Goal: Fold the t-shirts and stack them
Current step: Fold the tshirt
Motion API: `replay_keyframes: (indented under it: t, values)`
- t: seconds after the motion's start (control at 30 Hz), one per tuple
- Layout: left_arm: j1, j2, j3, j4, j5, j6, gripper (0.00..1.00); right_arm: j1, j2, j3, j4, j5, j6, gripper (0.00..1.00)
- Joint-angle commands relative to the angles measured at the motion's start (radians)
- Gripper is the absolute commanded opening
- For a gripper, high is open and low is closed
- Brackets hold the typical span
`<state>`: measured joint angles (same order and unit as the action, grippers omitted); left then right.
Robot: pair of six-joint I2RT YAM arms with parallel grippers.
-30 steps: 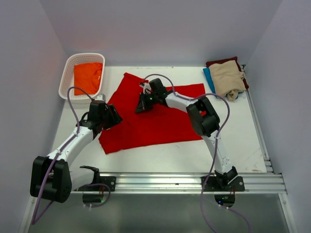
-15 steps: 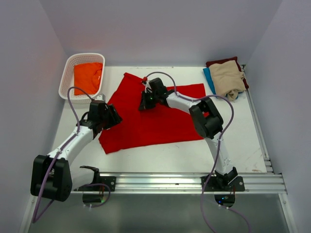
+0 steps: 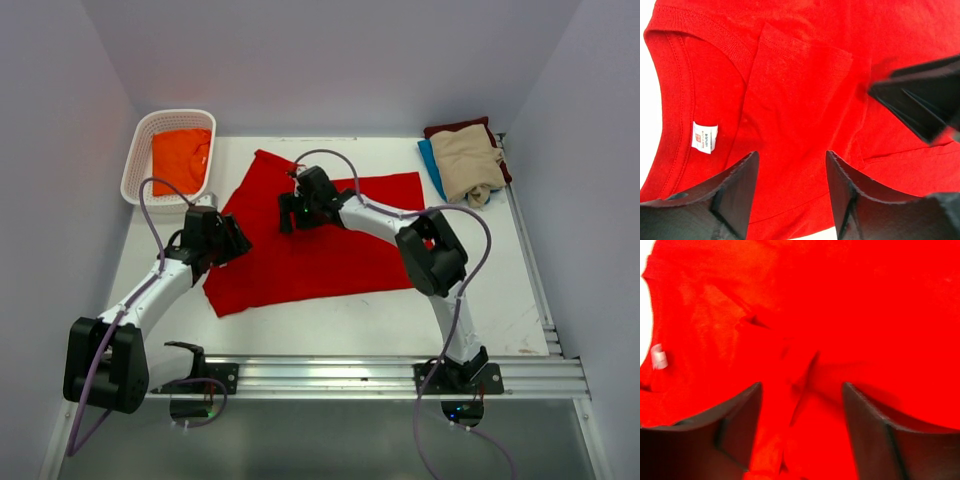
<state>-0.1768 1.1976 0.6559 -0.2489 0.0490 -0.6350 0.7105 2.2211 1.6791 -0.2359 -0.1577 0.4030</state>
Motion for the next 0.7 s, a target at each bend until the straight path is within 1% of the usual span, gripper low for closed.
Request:
replay_keyframes:
  t: [0.0,0.03,0.07,0.1,0.13,0.17,0.2,0.23,0.3,0.33,0.37,0.4,0.43,0.47,0.5,0.53,0.57,0.6,0.63,0.67]
  values:
    - [0.013,-0.004,0.025,0.066,0.014,0.028,0.61,0.021,-0.187,-0.063,0.015,0.107,-0.029,0.73]
    - [0.014,-0.003,0.048,0.075,0.02,0.024,0.63,0.021,-0.214,-0.084,0.023,0.119,-0.03,0.75]
    - [0.014,0.009,0.065,0.094,0.02,0.021,0.66,0.021,-0.277,-0.103,0.021,0.15,-0.038,0.77]
    - [0.014,0.02,0.086,0.1,0.018,0.014,0.72,0.02,-0.305,-0.131,0.014,0.155,-0.041,0.78]
    - [0.017,0.036,0.138,0.1,0.018,0.0,0.75,0.021,-0.337,-0.145,0.004,0.162,-0.053,0.81]
    - [0.017,0.077,0.166,0.114,0.02,-0.005,0.77,0.02,-0.388,-0.157,-0.014,0.181,-0.059,0.84]
    - [0.017,0.103,0.194,0.122,0.022,-0.009,0.8,0.02,-0.414,-0.174,-0.032,0.21,-0.062,0.85]
    - [0.019,0.134,0.258,0.125,0.022,-0.023,0.8,0.021,-0.434,-0.18,-0.051,0.219,-0.078,0.85]
    - [0.022,0.245,0.332,0.128,0.031,-0.035,0.81,0.02,-0.503,-0.222,-0.088,0.234,-0.085,0.85]
    - [0.025,0.288,0.414,0.128,0.037,-0.041,0.81,0.021,-0.523,-0.235,-0.101,0.237,-0.089,0.85]
    - [0.028,0.381,0.459,0.122,0.044,-0.045,0.81,0.02,-0.547,-0.263,-0.13,0.245,-0.092,0.83]
    - [0.033,0.431,0.506,0.119,0.057,-0.048,0.8,0.02,-0.598,-0.281,-0.141,0.262,-0.093,0.83]
    - [0.045,0.485,0.604,0.119,0.089,-0.055,0.8,0.021,-0.629,-0.301,-0.152,0.267,-0.092,0.83]
    - [0.051,0.596,0.66,0.103,0.106,-0.06,0.79,0.021,-0.658,-0.338,-0.173,0.274,-0.092,0.82]
    - [0.059,0.652,0.716,0.088,0.12,-0.066,0.77,0.021,-0.719,-0.358,-0.18,0.279,-0.092,0.81]
    - [0.071,0.704,0.829,0.065,0.146,-0.075,0.76,0.02,-0.75,-0.378,-0.187,0.28,-0.093,0.81]
    - [0.076,0.802,0.882,0.056,0.153,-0.078,0.75,0.021,-0.779,-0.419,-0.2,0.283,-0.093,0.8]
    - [0.08,0.847,0.933,0.048,0.16,-0.078,0.73,0.021,-0.814,-0.438,-0.21,0.29,-0.093,0.8]
    - [0.086,0.89,1.029,0.036,0.155,-0.078,0.73,0.021,-0.872,-0.455,-0.22,0.297,-0.093,0.8]
    - [0.088,0.961,1.074,0.011,0.147,-0.08,0.73,0.021,-0.905,-0.491,-0.236,0.302,-0.093,0.8]
